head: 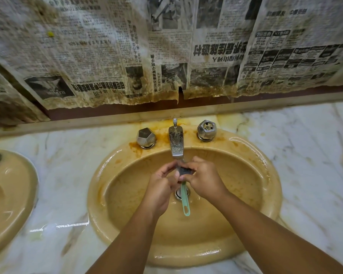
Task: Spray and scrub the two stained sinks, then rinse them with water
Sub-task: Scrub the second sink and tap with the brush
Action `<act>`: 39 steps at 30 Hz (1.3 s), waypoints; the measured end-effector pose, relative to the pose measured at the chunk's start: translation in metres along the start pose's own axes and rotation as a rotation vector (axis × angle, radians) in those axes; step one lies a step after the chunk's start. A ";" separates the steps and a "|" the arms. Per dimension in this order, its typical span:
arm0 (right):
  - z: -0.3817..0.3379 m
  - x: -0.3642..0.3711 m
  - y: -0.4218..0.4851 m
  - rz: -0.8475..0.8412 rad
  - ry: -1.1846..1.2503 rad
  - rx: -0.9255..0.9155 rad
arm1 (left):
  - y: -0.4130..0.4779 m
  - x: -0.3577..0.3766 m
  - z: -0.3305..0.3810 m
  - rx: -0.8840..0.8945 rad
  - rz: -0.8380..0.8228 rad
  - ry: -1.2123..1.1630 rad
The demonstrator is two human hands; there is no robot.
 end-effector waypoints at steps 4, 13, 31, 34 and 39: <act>0.002 -0.007 0.002 0.063 -0.044 -0.054 | -0.002 0.006 -0.007 0.018 -0.044 0.022; 0.003 0.003 -0.002 -0.076 0.309 0.160 | -0.001 0.000 -0.002 0.105 0.209 -0.027; -0.012 0.005 -0.001 -0.004 0.137 0.114 | -0.011 -0.001 0.013 0.114 0.103 -0.007; -0.006 0.001 0.000 0.063 0.148 0.156 | -0.012 -0.002 0.009 0.108 0.008 0.003; 0.001 0.003 0.004 0.070 0.077 0.170 | -0.011 -0.007 0.003 0.120 0.098 0.083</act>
Point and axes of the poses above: each hand's wrist, its own y-axis towards the middle knuckle, its own x-axis out of the palm, z = x × y, the point moved 4 cm from there along y, towards the middle knuckle, and after that the axes turned 4 degrees about x, right-handed, at the moved point
